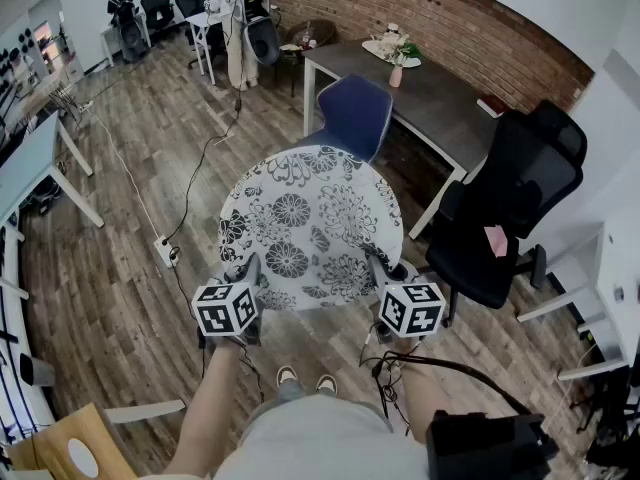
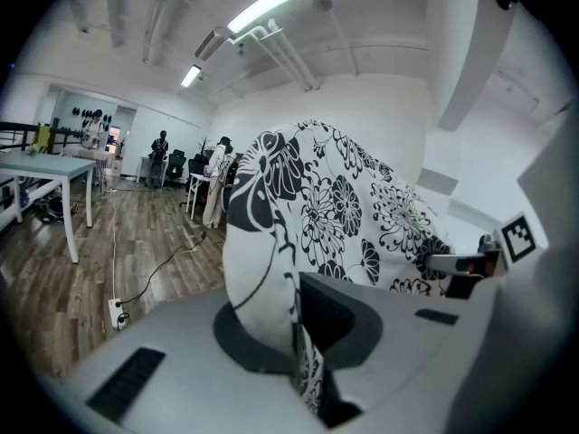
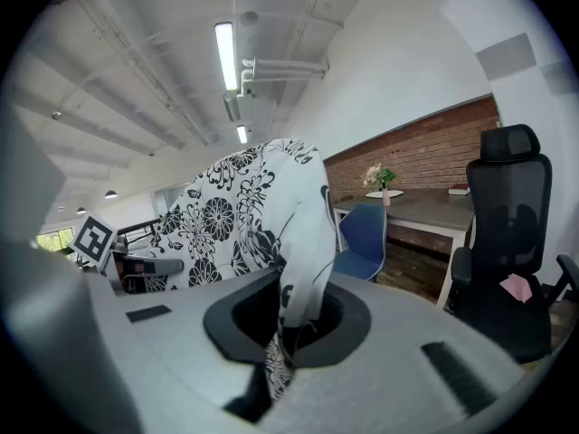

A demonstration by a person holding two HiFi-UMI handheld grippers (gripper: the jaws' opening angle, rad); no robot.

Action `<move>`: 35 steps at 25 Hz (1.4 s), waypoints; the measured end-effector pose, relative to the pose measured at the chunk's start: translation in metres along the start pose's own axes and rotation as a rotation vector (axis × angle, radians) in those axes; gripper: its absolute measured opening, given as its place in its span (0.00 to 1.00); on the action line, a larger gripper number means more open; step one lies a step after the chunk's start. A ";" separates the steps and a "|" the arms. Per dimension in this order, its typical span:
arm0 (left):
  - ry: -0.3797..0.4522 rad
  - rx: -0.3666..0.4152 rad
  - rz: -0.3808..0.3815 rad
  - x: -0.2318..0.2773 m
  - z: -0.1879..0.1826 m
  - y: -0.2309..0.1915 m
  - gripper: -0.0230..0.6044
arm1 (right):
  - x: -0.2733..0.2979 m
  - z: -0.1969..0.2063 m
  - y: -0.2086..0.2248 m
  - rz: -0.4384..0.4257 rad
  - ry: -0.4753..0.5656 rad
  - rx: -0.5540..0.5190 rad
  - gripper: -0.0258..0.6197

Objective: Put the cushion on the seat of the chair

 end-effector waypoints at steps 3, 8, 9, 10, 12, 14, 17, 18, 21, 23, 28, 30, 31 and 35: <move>-0.005 -0.007 0.016 0.005 0.003 0.001 0.05 | 0.002 0.001 0.001 0.003 -0.004 0.000 0.05; -0.009 -0.017 0.018 0.009 0.005 -0.001 0.05 | 0.007 0.004 0.000 -0.017 -0.003 0.005 0.05; -0.009 -0.018 0.018 0.011 0.005 -0.002 0.05 | 0.008 0.005 0.000 -0.015 -0.002 0.007 0.06; -0.010 -0.018 0.021 0.012 0.005 -0.003 0.05 | 0.009 0.005 0.000 -0.011 -0.002 0.009 0.06; -0.015 -0.019 0.028 0.015 0.007 -0.003 0.05 | 0.012 0.008 0.001 -0.002 -0.007 0.015 0.06; -0.026 -0.022 0.032 0.015 0.009 -0.006 0.05 | 0.016 0.011 0.000 0.006 -0.018 0.030 0.06; -0.067 -0.020 0.040 0.021 0.017 -0.025 0.05 | 0.034 0.023 -0.011 0.018 -0.044 0.064 0.06; -0.086 -0.019 0.047 0.025 0.022 -0.032 0.05 | 0.042 0.029 -0.015 0.021 -0.055 0.074 0.06; -0.130 -0.027 0.057 0.036 0.033 -0.050 0.05 | 0.059 0.043 -0.021 0.034 -0.084 0.100 0.06; -0.147 -0.030 0.064 0.043 0.032 -0.056 0.05 | 0.067 0.045 -0.021 0.047 -0.097 0.116 0.06; -0.177 -0.031 0.082 0.063 0.034 -0.072 0.05 | 0.094 0.051 -0.018 0.078 -0.126 0.143 0.06; -0.180 -0.034 0.076 0.078 0.031 -0.077 0.05 | 0.109 0.048 -0.012 0.081 -0.126 0.139 0.06; -0.181 -0.036 0.077 0.088 0.028 -0.077 0.05 | 0.118 0.046 -0.007 0.082 -0.125 0.136 0.06; -0.183 -0.032 0.073 0.135 0.009 -0.077 0.05 | 0.158 0.030 0.023 0.077 -0.124 0.147 0.06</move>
Point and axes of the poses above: the fingertips, and each gripper's own axes: x forward along the fingers, y to its right, z out of its underside, the point moved 2 cm from there along -x, backward along the fingers, and after that the axes turned 1 degree about -z, right-handed, at the moved point
